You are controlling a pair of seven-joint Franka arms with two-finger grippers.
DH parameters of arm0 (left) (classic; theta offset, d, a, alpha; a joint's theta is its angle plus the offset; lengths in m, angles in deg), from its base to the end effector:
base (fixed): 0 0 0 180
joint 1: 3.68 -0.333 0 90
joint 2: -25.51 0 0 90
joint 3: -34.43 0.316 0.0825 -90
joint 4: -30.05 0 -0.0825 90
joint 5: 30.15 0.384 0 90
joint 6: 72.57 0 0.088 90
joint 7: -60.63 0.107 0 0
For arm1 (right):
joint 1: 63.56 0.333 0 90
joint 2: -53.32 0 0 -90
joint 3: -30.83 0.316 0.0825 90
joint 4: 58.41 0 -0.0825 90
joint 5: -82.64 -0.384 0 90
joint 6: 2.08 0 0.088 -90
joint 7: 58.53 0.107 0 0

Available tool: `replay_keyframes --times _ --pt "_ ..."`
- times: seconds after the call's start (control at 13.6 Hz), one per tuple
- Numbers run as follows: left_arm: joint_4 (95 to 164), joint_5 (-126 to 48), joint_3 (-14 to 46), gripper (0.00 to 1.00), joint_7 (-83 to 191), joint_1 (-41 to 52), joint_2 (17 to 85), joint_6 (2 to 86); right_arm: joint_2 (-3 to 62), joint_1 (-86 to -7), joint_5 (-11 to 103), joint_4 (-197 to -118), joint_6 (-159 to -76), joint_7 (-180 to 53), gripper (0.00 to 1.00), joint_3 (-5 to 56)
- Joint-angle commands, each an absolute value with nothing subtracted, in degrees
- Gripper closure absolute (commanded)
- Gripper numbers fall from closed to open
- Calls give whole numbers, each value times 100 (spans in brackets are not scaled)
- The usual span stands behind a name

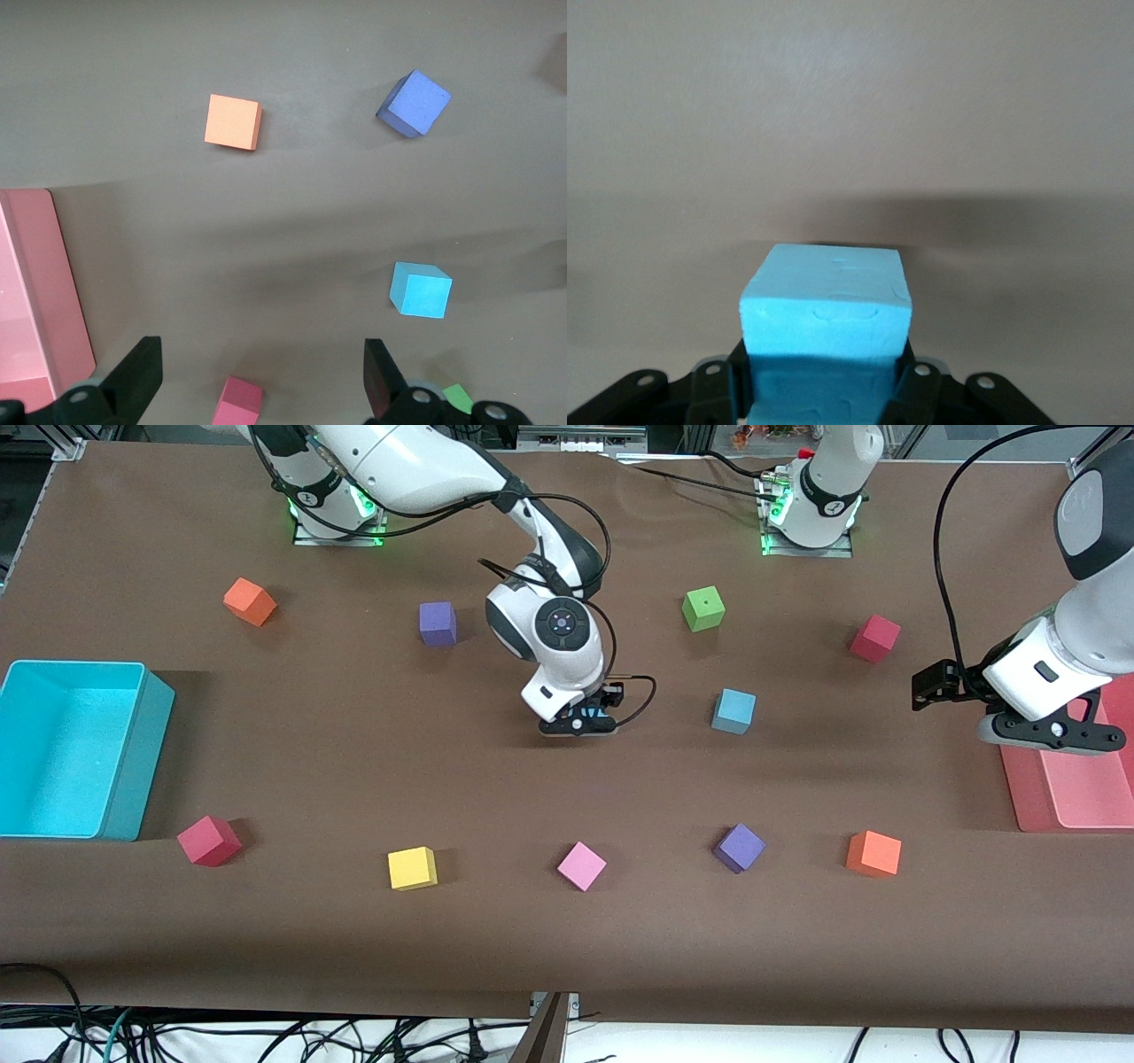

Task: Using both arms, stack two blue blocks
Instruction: 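Lower the cyan cube onto the table and open the right gripper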

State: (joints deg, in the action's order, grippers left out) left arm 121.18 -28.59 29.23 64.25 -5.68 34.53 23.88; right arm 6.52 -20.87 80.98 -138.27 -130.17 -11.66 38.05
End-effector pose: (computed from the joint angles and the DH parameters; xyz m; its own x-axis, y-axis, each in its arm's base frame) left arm 0.6037 -0.0276 0.5336 0.9905 -0.1215 -0.0646 -0.1223 -0.9925 -0.0085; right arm 0.4873 0.5506 0.2248 0.9979 -0.0021 -0.0653 -0.0085 -0.9951 -0.0982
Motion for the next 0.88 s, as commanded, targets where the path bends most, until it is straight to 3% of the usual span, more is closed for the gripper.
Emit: replay_keyframes --times 0.0,0.07,0.15,0.22,0.51,0.66,0.81 --pt "11970 -2830 2899 0 6397 -579 3518 2279 472 -1971 8027 -13611 -13023 -1072 62 3760" --pt "11961 -2839 2898 0 6405 -579 3518 2288 437 -1953 8027 -13611 -13023 -1063 56 3760" --pt "11961 -2839 2907 0 6397 -579 3518 2297 437 -1936 8044 -13611 -13014 -1054 31 3751" --pt "11961 -2839 2899 0 6405 -579 3518 2314 480 -1944 8123 -13620 -12962 -1150 0 3725" --pt "11944 -3057 2898 0 6432 -579 3518 2350 665 -2102 8185 -13340 -12534 -1622 0 3689" --pt "11944 -3059 2899 0 6476 -579 3526 2358 805 -2408 8176 -13014 -11796 -2979 0 3689" --pt "11944 -3137 2916 0 6423 -605 3465 2446 1051 -2839 8133 -13092 -11678 -4649 0 3707"
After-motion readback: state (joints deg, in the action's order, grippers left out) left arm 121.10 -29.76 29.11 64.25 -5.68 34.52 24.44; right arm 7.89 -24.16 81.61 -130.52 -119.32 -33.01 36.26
